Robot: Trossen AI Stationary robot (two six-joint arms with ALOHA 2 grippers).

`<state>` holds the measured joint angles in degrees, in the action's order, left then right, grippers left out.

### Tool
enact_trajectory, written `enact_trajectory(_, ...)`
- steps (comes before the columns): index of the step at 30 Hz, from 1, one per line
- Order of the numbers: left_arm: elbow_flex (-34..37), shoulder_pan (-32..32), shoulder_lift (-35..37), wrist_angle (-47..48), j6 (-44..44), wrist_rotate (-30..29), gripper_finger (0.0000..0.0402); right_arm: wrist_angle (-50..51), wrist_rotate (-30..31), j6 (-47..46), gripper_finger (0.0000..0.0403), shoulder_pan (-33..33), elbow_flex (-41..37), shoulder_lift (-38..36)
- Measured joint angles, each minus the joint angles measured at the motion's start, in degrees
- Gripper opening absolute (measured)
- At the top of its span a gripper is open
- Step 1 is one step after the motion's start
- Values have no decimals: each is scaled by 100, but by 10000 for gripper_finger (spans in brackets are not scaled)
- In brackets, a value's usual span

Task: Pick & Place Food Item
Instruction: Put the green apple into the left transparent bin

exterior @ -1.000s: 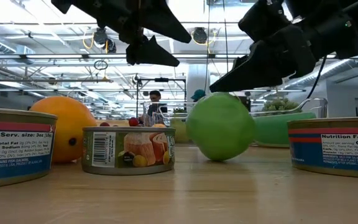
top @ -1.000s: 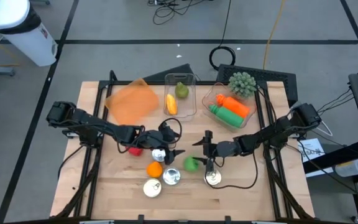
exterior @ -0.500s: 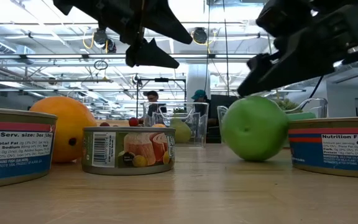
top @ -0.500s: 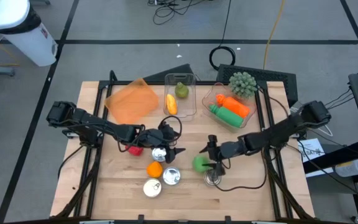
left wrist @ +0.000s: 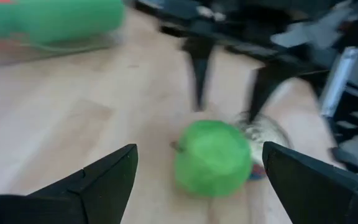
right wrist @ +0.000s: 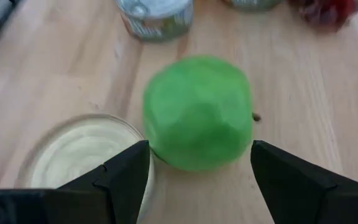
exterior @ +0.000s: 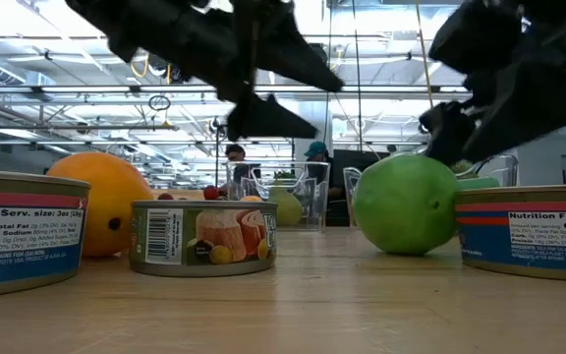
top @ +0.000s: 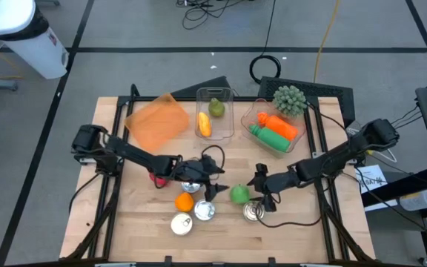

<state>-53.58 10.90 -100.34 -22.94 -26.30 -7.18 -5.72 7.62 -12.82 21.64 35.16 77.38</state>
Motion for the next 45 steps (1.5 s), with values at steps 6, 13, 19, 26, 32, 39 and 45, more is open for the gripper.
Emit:
enact_trajectory(6, -8, 2, -543, -775, -184, 702, 350, -304, -23, 0, 263, -26, 1, 325)
enact_trajectory(13, -5, 76, -1035, -1010, -257, 765, 350, -1041, -38, 215, 270, -30, 6, 684)
enact_trajectory(19, -7, 54, -1114, -1166, -174, 761, 342, -1446, -32, 490, 318, -30, 4, 772)
enact_trajectory(26, -7, -7, -1112, -1178, -90, 728, 344, -1759, -31, 669, 349, -30, 4, 954)
enact_trajectory(32, -7, -117, -1112, -1410, -92, 665, 337, -2280, -36, 954, 346, -31, 12, 1355)
enact_trajectory(39, -7, -197, -1110, -1465, -99, 665, 339, -2350, -50, 1043, 344, -113, 19, 1622)
enact_trajectory(45, -7, -199, -1110, -1462, -70, 665, 338, -2533, -50, 1086, 342, -292, 13, 1653)
